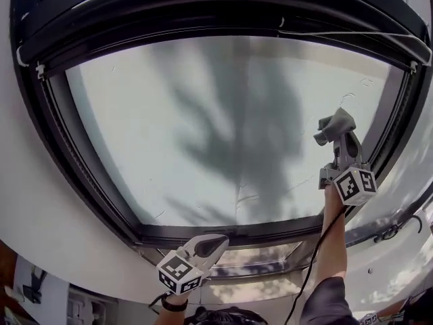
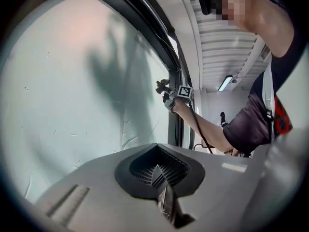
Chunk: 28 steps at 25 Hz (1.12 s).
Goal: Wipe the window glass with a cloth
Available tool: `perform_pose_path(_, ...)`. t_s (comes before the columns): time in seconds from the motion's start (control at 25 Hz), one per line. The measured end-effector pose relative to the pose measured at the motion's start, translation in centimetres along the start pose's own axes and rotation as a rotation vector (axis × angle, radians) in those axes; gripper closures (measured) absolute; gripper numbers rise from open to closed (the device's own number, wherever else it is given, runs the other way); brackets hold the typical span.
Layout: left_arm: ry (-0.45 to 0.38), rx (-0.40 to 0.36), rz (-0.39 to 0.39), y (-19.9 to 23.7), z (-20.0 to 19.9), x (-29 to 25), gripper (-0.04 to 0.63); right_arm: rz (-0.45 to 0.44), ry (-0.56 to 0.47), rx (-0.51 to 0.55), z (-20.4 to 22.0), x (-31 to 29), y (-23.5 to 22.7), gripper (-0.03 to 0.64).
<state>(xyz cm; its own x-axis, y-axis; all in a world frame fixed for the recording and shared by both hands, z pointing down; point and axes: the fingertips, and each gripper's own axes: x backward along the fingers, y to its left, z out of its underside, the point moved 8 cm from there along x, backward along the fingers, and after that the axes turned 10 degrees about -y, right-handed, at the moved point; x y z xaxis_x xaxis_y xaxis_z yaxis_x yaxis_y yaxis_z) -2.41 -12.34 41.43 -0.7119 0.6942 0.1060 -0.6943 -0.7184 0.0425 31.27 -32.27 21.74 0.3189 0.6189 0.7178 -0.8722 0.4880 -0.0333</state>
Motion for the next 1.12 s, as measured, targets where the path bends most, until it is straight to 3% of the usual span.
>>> perform_pose_path(0.12,0.000,-0.001,-0.021,0.2,-0.2,-0.2,0.594,0.120,-0.025,-0.014,-0.3,1.1,-4.8,0.603)
perform_pose_path(0.2,0.000,0.000,-0.022,0.2,-0.2,-0.8,0.594,0.155,-0.032,0.001,-0.4,1.8,-6.7,0.604)
perform_pose_path(0.36,0.015,-0.002,-0.010,-0.3,0.2,-2.1,0.594,0.135,-0.044,-0.042,0.1,1.6,-6.7,0.603)
perform_pose_path(0.44,0.025,-0.005,0.003,-0.6,0.5,-2.9,0.594,0.058,-0.069,-0.084,-0.2,1.3,-5.1,0.603)
perform_pose_path(0.64,0.048,-0.007,-0.042,0.2,0.7,-1.9,0.594,-0.288,-0.121,-0.217,-1.0,-1.7,6.7,0.603)
perform_pose_path(0.8,0.020,-0.021,-0.131,1.7,0.0,2.3,0.594,-0.513,-0.087,-0.334,2.4,-4.4,19.1,0.603)
perform_pose_path(1.12,-0.044,-0.035,-0.383,4.3,-1.4,13.8,0.594,-0.799,0.047,-0.462,10.1,-7.1,42.0,0.601)
